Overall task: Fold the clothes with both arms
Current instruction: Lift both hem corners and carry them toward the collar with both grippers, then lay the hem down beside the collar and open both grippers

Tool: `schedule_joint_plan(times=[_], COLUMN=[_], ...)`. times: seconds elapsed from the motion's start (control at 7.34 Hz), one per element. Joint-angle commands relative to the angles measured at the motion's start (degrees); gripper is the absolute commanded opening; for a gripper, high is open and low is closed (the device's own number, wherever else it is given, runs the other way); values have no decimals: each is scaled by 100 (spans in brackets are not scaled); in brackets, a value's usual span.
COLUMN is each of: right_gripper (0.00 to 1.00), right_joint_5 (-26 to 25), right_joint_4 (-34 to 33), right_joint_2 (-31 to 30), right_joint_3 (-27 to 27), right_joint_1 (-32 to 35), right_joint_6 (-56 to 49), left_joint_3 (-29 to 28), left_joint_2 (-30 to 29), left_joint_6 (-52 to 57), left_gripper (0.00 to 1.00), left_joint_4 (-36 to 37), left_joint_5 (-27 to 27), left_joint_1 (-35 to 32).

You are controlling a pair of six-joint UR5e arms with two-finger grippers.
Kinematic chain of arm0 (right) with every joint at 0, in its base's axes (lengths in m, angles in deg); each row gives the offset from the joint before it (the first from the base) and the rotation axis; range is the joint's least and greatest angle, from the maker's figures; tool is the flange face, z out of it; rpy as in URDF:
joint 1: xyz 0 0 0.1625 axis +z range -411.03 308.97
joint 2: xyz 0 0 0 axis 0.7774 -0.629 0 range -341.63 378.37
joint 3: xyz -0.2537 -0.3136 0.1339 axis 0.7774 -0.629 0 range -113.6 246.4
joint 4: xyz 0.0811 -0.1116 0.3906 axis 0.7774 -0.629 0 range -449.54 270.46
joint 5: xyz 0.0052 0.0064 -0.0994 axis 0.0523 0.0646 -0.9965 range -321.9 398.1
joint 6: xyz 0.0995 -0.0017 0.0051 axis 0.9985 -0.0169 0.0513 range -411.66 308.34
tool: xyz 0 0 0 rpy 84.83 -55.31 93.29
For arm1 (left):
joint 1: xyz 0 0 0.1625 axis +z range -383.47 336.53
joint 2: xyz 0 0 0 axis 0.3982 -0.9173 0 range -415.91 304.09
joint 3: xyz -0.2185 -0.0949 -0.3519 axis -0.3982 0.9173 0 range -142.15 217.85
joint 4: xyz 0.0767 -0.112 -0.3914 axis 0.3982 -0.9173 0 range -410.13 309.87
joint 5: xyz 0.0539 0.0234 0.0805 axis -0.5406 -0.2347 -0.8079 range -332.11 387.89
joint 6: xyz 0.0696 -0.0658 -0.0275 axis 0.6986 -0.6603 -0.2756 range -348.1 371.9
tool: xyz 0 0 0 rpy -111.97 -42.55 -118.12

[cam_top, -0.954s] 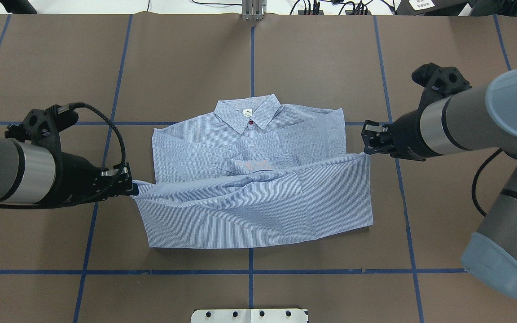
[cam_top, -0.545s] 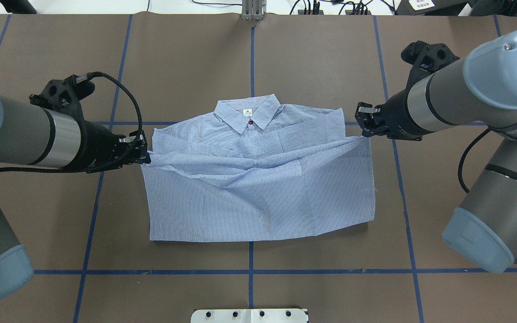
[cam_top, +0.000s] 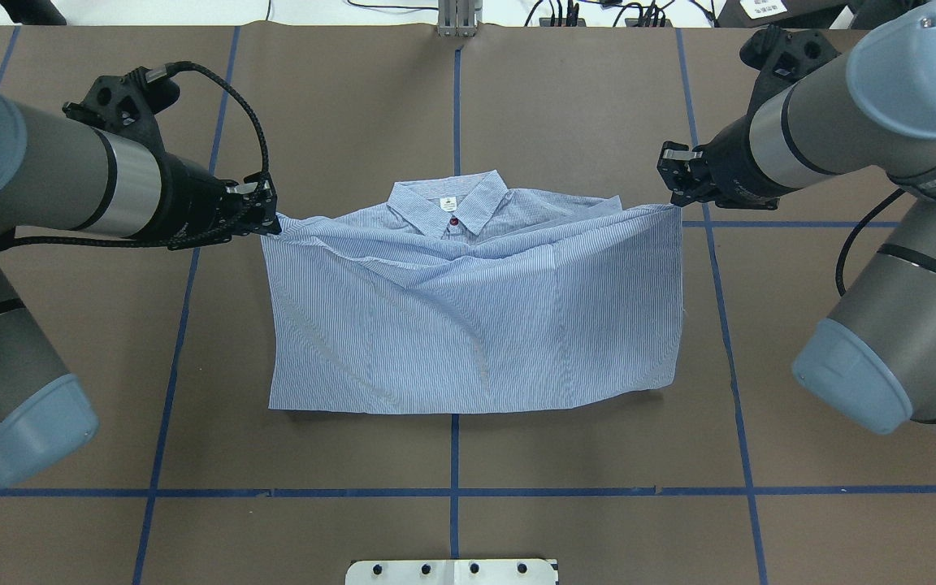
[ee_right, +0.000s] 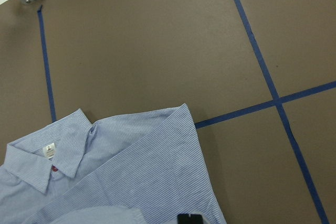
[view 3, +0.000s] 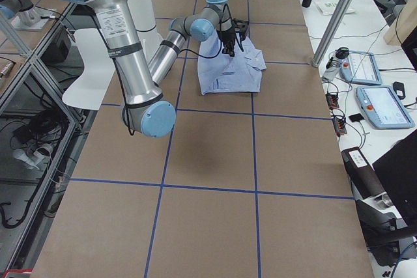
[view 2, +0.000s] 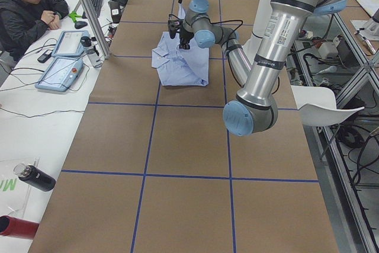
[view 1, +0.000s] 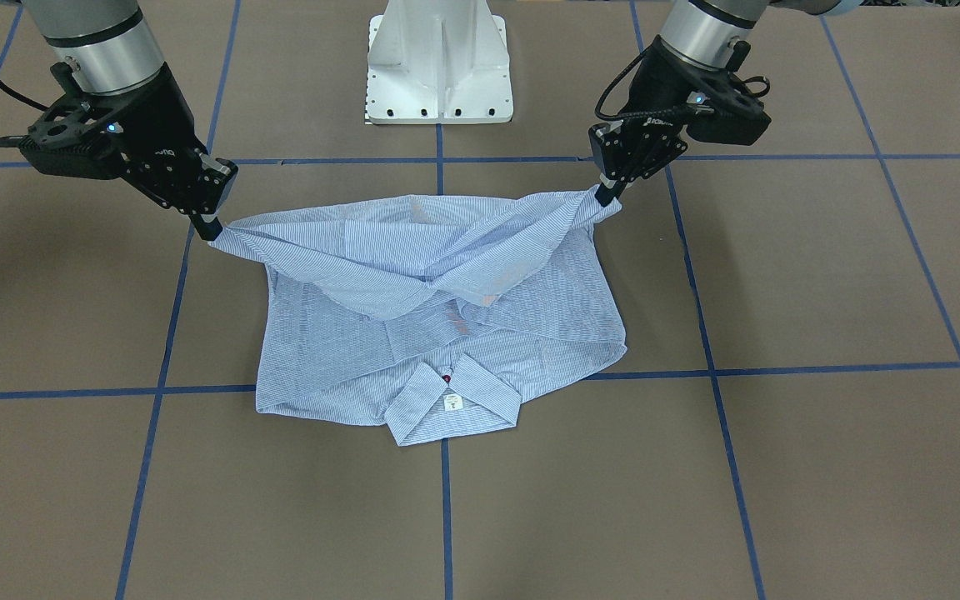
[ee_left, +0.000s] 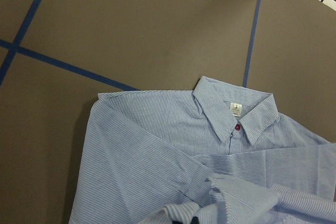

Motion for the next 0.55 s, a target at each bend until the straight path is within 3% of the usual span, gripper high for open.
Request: schedule_joint_plan(times=[0.0, 0.14, 0.41], right_gripper=[0, 0, 0], right_joint_5=[5, -13, -22], right_joint_4=[4, 13, 904], right_joint_2=[-39, -31, -66], right_joint_3=[-481, -675, -1375], right_joint_1=[37, 37, 37], right_joint_6=[-361, -599, -636], left_joint_3=[-670, -891, -1567], left_joint_2=[-302, -268, -277], left_joint_6=[402, 954, 1405], left_gripper=[0, 0, 0], left_joint_4=[-23, -23, -171], left_joint_5=[-16, -85, -454], left_joint_1=[-20, -29, 15])
